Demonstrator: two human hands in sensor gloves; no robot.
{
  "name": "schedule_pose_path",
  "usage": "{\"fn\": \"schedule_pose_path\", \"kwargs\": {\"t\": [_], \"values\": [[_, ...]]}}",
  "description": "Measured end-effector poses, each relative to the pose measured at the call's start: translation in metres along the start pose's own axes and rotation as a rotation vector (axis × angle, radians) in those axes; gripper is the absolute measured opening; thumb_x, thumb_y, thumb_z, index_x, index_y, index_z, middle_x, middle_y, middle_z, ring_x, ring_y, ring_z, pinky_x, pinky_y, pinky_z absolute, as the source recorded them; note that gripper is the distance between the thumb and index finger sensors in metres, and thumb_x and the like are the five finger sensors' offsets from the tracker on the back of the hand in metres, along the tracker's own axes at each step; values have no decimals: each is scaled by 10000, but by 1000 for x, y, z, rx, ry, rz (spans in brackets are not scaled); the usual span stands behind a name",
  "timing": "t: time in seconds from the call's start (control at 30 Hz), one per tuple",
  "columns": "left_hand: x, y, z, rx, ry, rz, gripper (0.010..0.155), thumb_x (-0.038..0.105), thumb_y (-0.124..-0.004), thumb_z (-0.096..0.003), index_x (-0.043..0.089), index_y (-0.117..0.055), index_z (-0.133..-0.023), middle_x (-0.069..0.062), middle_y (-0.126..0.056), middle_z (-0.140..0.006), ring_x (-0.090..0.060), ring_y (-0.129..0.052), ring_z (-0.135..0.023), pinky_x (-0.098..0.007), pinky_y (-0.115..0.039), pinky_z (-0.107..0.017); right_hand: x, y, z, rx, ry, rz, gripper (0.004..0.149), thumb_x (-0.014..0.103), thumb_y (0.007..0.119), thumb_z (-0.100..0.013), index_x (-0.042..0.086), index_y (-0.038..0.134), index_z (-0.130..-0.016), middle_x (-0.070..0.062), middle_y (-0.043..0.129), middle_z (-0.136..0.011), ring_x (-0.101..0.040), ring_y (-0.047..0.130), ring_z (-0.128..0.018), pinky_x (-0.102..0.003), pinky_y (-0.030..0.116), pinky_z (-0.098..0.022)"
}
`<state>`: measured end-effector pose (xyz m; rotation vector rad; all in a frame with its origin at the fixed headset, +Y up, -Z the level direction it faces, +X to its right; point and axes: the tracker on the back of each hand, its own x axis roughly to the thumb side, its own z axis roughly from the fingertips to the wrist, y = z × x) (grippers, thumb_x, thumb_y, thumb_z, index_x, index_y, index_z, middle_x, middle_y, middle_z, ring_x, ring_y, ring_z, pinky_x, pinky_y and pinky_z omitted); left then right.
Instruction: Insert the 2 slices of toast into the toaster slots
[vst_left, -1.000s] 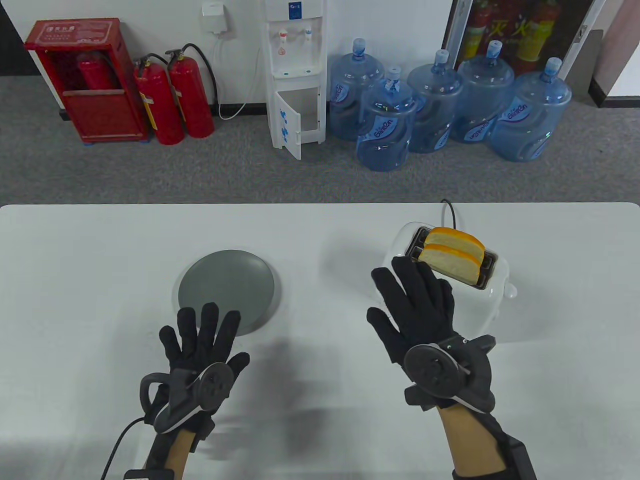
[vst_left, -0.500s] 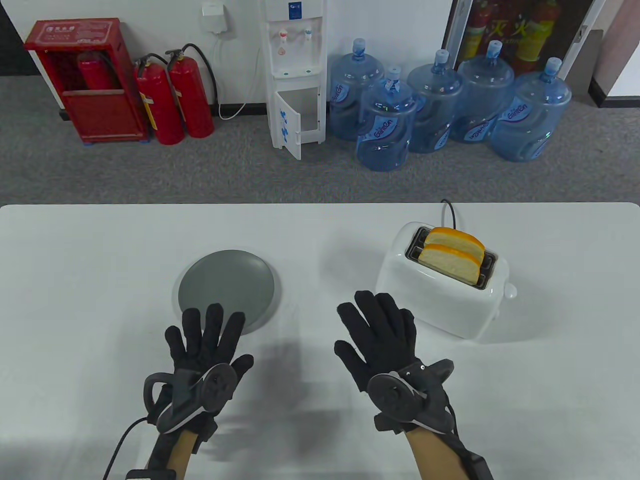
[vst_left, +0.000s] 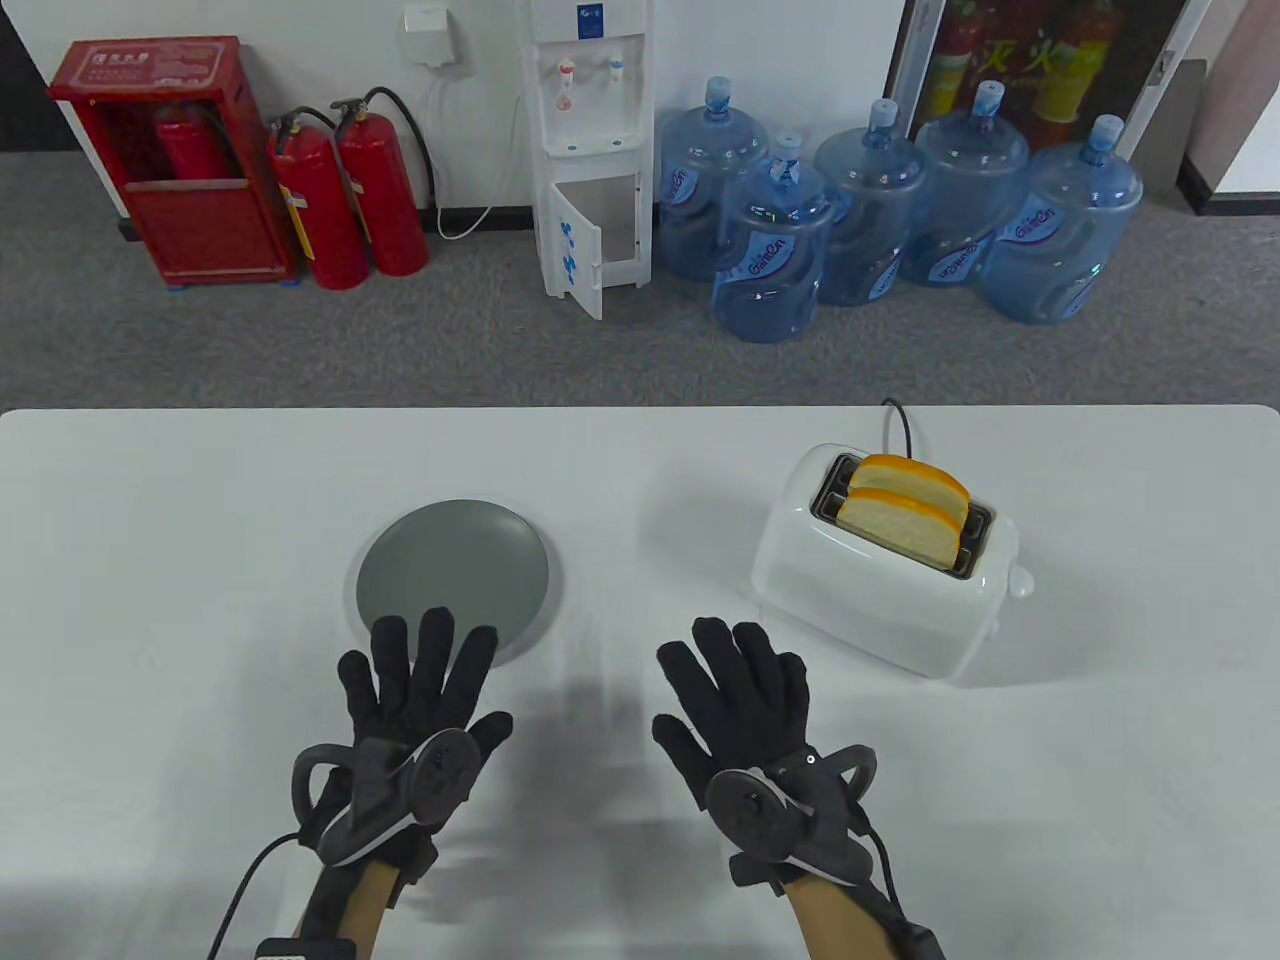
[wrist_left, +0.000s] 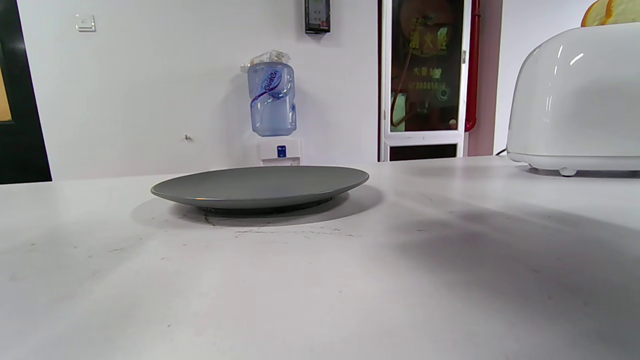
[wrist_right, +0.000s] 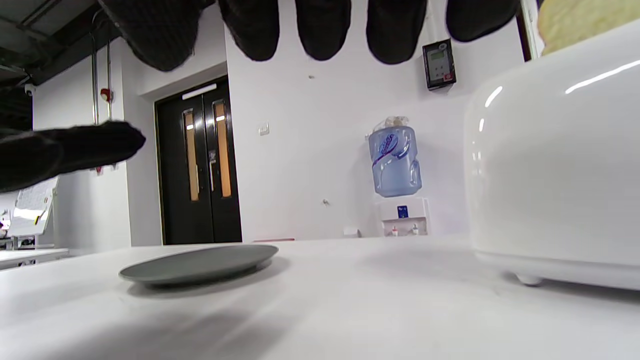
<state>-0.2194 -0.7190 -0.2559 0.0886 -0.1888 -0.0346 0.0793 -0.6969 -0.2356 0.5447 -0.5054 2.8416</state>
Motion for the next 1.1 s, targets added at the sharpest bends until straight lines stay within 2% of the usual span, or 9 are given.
{"fn": "schedule_pose_path", "kwargs": {"t": [0.4, 0.63, 0.77, 1.1], "values": [[1, 2, -2, -5, 15, -19, 726, 647, -327, -524, 403, -124, -1177, -60, -99, -1264, -478, -53, -1117, -639, -145, -767, -6, 24, 3, 82, -19, 76, 672, 587, 561, -692, 290, 347, -1256, -147, 306, -1324, -504, 401, -1164, -740, 414, -759], [-2, 4, -2, 11, 31, -9, 718, 649, -326, -524, 415, -128, -1173, -44, -102, -1265, -477, -54, -1118, -641, -146, -765, -9, 24, 2, 80, -23, 59, 668, 585, 565, -692, 294, 354, -1255, -147, 307, -1324, -504, 398, -1165, -740, 414, -760], [-3, 3, -2, 9, 30, -1, 718, 649, -326, -524, 414, -121, -1171, -55, -96, -1263, -478, -58, -1121, -641, -146, -764, -17, 23, 3, 78, 18, -29, 654, 577, 570, -694, 300, 367, -1252, -150, 312, -1323, -507, 404, -1162, -740, 415, -758], [-1, 5, -1, 11, 17, -13, 723, 647, -329, -524, 404, -143, -1179, -55, -98, -1263, -478, -55, -1118, -641, -146, -764, -25, 25, 7, 96, 44, -85, 654, 571, 577, -693, 288, 382, -1249, -155, 326, -1317, -503, 426, -1157, -738, 426, -756]]}}
